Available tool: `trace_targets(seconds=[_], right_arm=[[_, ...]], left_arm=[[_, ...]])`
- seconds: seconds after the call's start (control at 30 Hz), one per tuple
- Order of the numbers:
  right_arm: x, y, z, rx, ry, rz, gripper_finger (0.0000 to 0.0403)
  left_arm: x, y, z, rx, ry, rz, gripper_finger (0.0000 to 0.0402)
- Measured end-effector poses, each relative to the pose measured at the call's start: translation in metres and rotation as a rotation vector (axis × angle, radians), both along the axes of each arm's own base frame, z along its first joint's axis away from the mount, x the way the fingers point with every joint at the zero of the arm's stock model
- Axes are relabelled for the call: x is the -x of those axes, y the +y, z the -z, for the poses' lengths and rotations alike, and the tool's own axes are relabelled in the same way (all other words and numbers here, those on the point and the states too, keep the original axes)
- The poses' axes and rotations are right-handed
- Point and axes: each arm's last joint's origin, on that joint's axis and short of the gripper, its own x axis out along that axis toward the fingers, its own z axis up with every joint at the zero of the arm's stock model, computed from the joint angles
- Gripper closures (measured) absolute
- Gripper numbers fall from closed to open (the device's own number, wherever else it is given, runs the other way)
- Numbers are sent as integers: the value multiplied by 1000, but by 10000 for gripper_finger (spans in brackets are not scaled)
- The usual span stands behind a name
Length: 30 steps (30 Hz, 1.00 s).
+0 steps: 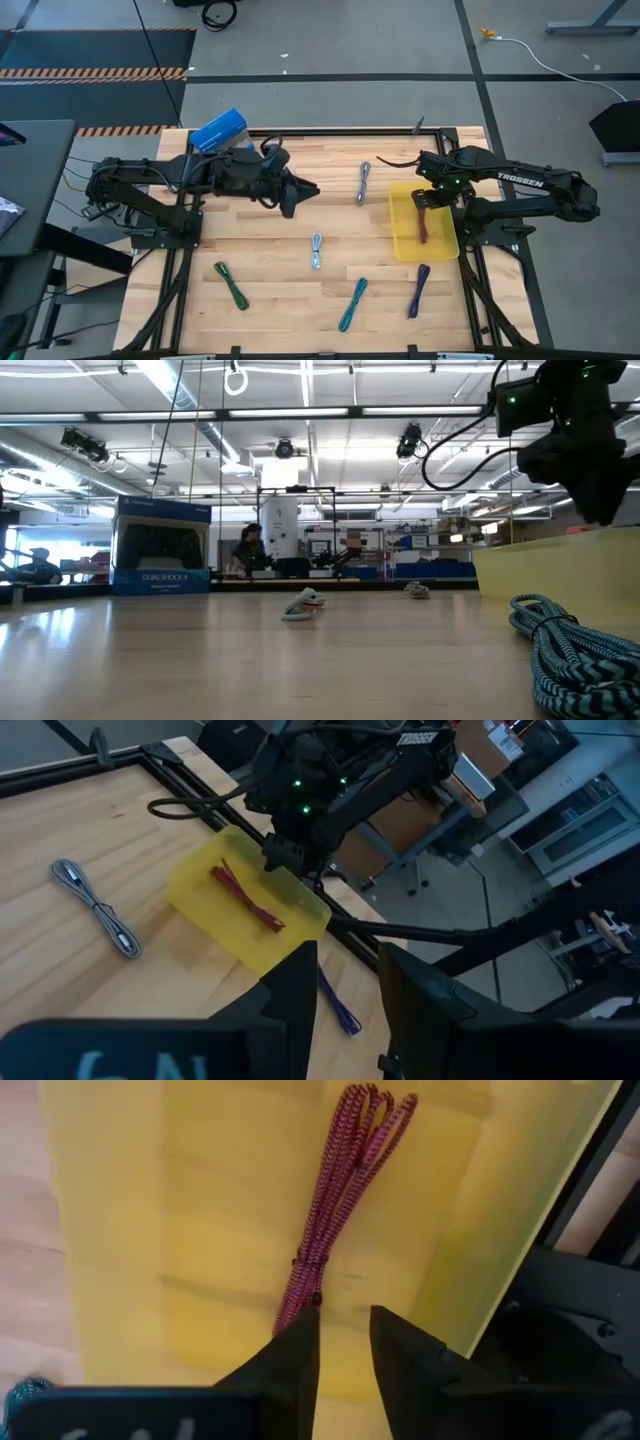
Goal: Pick and place USB-C Cables
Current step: Put the white USB cable into the yellow container
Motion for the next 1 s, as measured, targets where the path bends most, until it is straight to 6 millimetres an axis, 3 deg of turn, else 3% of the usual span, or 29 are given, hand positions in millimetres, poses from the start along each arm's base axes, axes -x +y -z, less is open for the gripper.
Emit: trace_targets(seconds=[0.2, 0.47, 0.73, 1.0], right_arm=[[-5, 3, -1, -45, -71, -59, 256], [-32, 4, -14, -8, -433, -122, 209], [-68, -4, -46, 139, -917, -183, 209], [-76, -6, -61, 165, -1102, -247, 210]], left_arm=[[2, 1, 6, 13, 62, -43, 285], [0, 5, 56, 74, 455, -264, 285], [-38, -10, 108, 160, 656, -220, 284], [-67, -27, 157, 274, 777, -250, 221]])
